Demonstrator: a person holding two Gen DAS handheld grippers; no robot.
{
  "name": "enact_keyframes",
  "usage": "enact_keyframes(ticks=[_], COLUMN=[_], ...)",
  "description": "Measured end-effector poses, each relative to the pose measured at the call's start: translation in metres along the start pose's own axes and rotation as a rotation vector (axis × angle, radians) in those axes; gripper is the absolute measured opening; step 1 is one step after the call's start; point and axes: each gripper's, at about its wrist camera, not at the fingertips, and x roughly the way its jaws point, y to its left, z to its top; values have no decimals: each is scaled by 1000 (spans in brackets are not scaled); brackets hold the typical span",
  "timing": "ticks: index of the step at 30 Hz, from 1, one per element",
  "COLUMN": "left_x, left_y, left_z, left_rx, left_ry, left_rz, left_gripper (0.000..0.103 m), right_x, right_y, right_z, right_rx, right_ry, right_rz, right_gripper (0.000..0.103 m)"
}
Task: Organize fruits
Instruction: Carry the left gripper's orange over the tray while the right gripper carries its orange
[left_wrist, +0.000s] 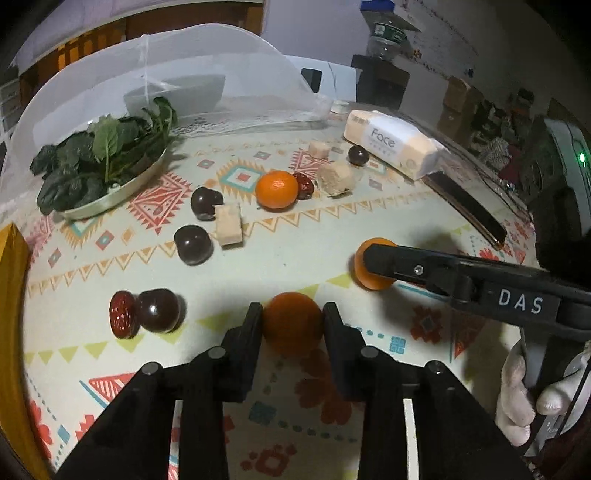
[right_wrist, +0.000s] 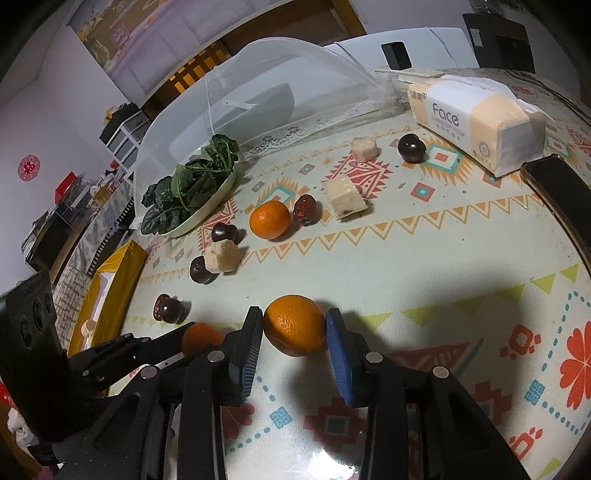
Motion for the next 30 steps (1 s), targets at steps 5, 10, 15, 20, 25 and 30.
enact_keyframes(ticks=[5,10,15,20,25,30], left_x=[-16,-64,-128,-186,-217,-212], left_y=[10,40,88,152,212,255], left_z=[-7,-19,-33,-40,-44,-59], left_rx=[-62,-192,-288,-378,-450,-511], left_ry=[-13,-73,-167,-236,-251,-216], left_rz=[-10,-26,39,175,279,319], left_gripper=[32,32,32,32,32,32], right_x=[-6,-20,-28,-17,8,57], right_y=[9,36,90,162,242,298], right_z=[-2,-2,-3,-6,-7,-14], right_rx=[-18,-54,-131,-219,-292,-364], right_ry=[-3,-23,-30,-9,38,115], right_rz=[-6,15,72,169,286,291], right_gripper=[38,38,38,38,38,38])
